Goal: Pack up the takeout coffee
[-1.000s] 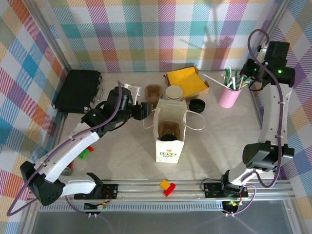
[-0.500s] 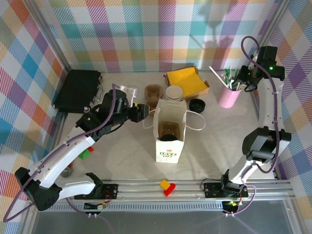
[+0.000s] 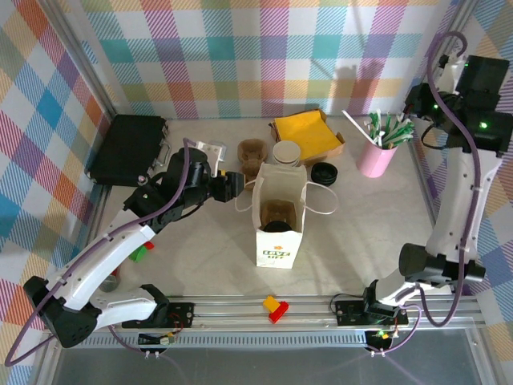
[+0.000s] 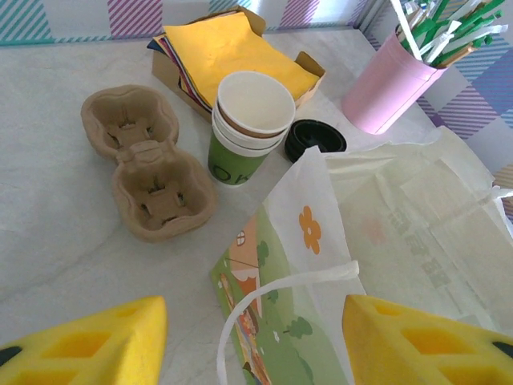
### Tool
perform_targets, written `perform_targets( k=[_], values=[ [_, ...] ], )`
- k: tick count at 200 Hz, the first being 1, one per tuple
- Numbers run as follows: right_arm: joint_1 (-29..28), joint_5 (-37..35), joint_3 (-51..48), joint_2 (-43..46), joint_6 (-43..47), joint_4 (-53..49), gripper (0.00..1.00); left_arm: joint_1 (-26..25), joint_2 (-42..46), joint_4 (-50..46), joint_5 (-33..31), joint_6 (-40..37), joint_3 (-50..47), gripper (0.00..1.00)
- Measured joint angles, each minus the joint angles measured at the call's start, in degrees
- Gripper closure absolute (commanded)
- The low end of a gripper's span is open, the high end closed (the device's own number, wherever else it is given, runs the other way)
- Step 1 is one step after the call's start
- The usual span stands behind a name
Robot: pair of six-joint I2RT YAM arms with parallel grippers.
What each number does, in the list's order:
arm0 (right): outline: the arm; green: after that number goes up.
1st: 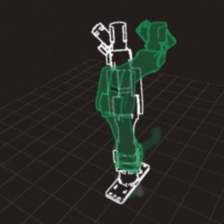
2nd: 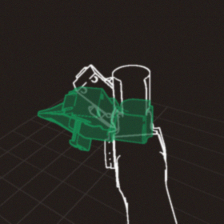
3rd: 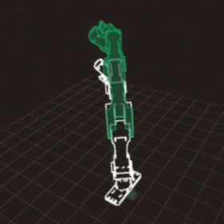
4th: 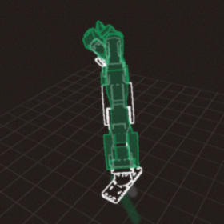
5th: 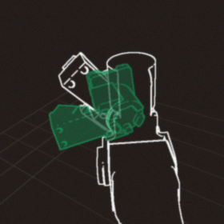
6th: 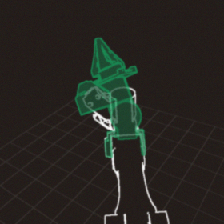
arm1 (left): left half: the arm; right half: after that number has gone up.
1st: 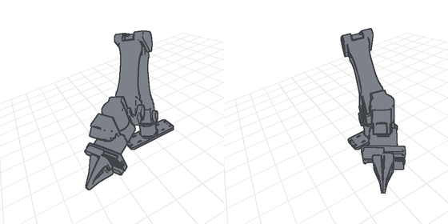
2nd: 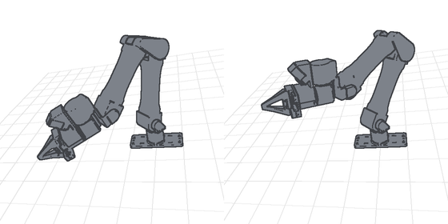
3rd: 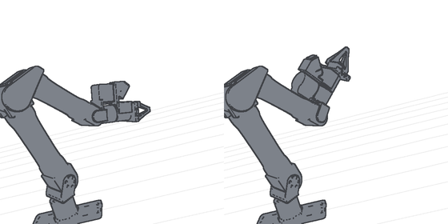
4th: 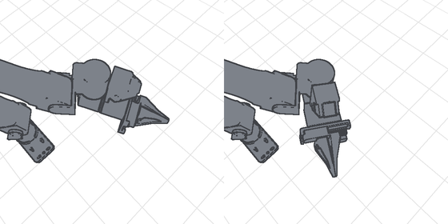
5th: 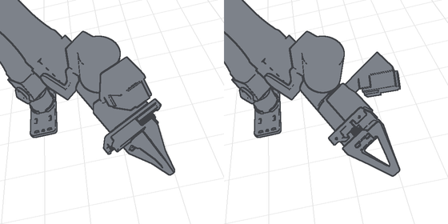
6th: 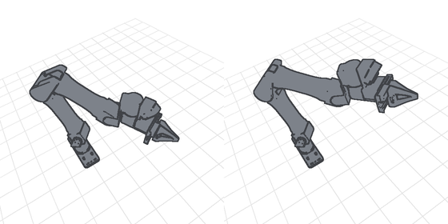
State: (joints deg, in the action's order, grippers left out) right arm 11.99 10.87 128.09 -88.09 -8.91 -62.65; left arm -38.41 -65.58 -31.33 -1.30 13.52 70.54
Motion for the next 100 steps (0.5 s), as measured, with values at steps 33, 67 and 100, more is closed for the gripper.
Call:
perform_targets(
  k=[33,67,100],
  values=[
    [0.02,4.39,4.61,2.95,-1.75,-1.99,1.0,0.0,1.18,-0.22,0.04,0.46,0.0,0.41],
    [0.02,12.33,5.92,4.24,-5.44,-3.13,1.0,0.0,2.6,-0.24,0.37,0.72,0.0,0.41],
    [0.0,23.37,5.16,5.25,-10.73,-3.19,1.0,0.0,3.74,-1.09,0.39,0.83,0.0,0.4]
  ],
)
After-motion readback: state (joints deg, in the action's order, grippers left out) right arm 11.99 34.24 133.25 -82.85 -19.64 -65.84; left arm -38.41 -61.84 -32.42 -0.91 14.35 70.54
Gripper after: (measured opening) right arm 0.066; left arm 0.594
